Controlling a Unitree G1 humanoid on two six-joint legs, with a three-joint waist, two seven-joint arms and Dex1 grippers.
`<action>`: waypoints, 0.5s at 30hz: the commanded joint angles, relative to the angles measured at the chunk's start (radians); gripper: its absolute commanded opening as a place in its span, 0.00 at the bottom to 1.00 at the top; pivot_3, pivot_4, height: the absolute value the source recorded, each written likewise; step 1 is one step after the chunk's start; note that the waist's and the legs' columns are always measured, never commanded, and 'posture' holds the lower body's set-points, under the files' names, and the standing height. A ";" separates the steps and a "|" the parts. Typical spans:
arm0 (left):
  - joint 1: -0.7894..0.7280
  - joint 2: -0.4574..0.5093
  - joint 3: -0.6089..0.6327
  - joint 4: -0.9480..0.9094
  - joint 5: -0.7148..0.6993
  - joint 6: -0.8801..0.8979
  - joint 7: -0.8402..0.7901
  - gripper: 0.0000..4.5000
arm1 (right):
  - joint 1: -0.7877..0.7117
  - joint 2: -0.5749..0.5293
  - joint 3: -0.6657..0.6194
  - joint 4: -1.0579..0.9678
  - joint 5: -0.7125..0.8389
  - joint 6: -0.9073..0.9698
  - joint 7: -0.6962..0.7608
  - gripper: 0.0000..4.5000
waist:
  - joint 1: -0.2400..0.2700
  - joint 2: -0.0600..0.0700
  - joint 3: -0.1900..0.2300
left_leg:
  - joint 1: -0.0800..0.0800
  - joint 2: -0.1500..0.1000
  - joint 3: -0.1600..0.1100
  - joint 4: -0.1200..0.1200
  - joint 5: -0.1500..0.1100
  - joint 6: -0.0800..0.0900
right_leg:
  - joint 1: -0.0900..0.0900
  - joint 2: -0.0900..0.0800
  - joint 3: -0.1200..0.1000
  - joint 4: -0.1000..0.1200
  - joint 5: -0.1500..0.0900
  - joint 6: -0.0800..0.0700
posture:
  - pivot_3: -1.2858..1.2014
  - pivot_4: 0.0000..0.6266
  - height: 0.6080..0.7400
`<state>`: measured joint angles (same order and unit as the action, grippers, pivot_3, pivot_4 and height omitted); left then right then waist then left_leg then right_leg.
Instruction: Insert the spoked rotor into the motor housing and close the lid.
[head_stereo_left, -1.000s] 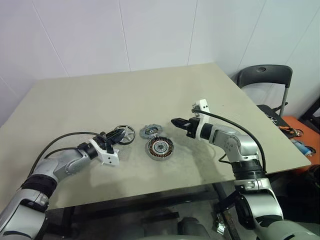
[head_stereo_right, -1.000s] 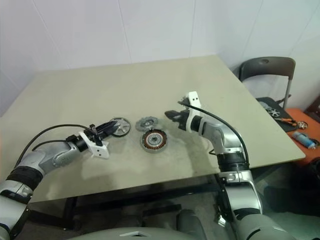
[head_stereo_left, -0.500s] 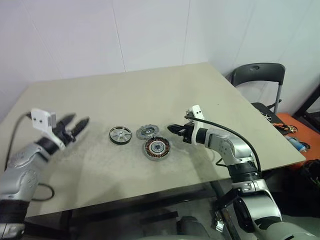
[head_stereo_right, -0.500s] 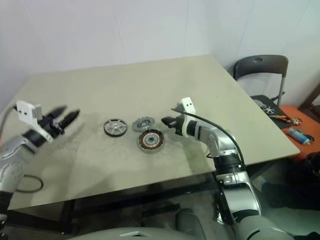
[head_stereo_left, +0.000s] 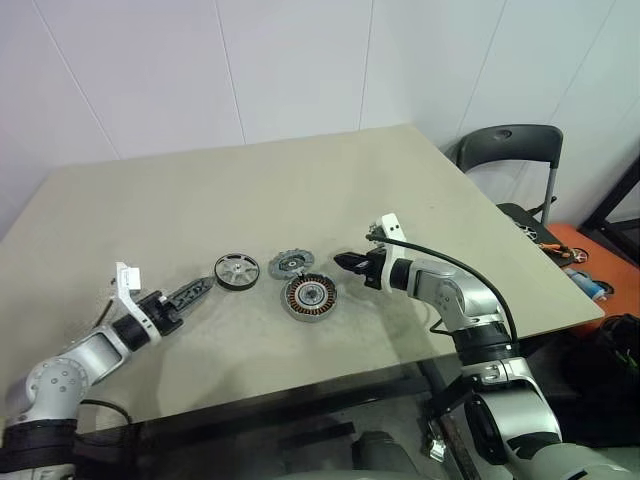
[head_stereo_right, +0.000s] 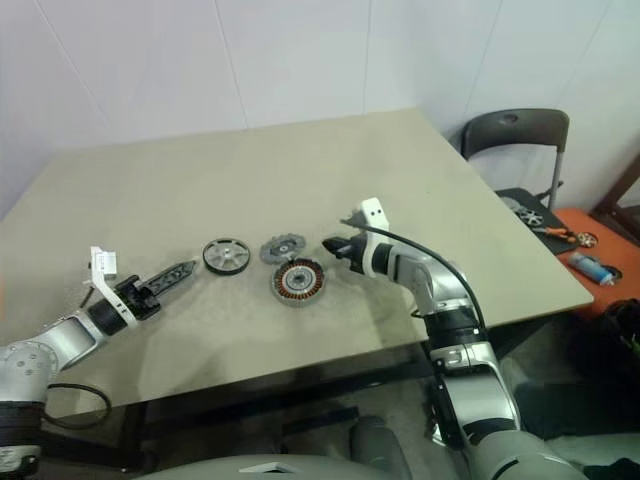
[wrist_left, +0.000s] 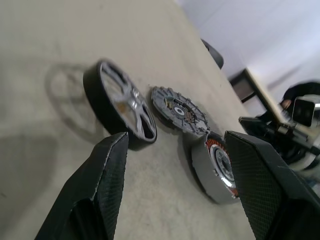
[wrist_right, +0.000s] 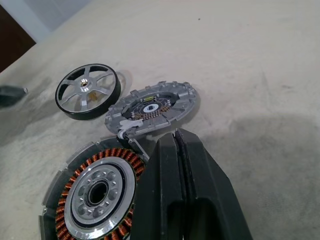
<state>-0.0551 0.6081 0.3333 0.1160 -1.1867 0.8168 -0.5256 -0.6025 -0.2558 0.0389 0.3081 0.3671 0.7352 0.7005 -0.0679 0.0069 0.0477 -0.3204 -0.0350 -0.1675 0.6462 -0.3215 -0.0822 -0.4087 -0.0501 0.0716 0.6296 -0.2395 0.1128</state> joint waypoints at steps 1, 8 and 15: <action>-0.027 -0.036 0.102 0.062 -0.044 0.028 0.054 0.72 | -0.016 -0.006 -0.003 -0.040 0.003 -0.006 0.003 0.00 | 0.000 0.000 0.000 | 0.000 0.000 0.000 0.000 0.000 0.000 | 0.000 0.000 0.000 0.000 0.000 0.000 | 0.52 0.00 1.00; -0.042 -0.138 0.119 0.119 0.027 0.012 0.101 0.72 | -0.003 -0.024 0.000 -0.053 -0.003 0.002 -0.001 0.00 | 0.009 0.000 0.000 | 0.000 0.000 0.000 0.000 0.000 0.000 | 0.000 -0.001 0.000 -0.001 0.000 0.000 | 0.52 0.00 1.00; -0.131 -0.254 0.085 0.114 0.098 -0.001 0.114 0.72 | -0.005 -0.032 0.018 -0.062 -0.012 0.000 0.008 0.00 | 0.032 -0.001 -0.001 | 0.000 -0.001 0.000 0.001 0.001 -0.001 | 0.001 -0.001 0.000 -0.001 0.000 0.000 | 0.52 0.00 1.00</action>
<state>-0.1538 0.3613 0.4204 0.2519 -1.0944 0.8209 -0.4059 -0.5912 -0.2829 0.0594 0.2941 0.3545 0.7415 0.7004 -0.0358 0.0062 0.0469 -0.3206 -0.0357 -0.1673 0.6476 -0.3210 -0.0833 -0.4077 -0.0508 0.0716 0.6287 -0.2393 0.1129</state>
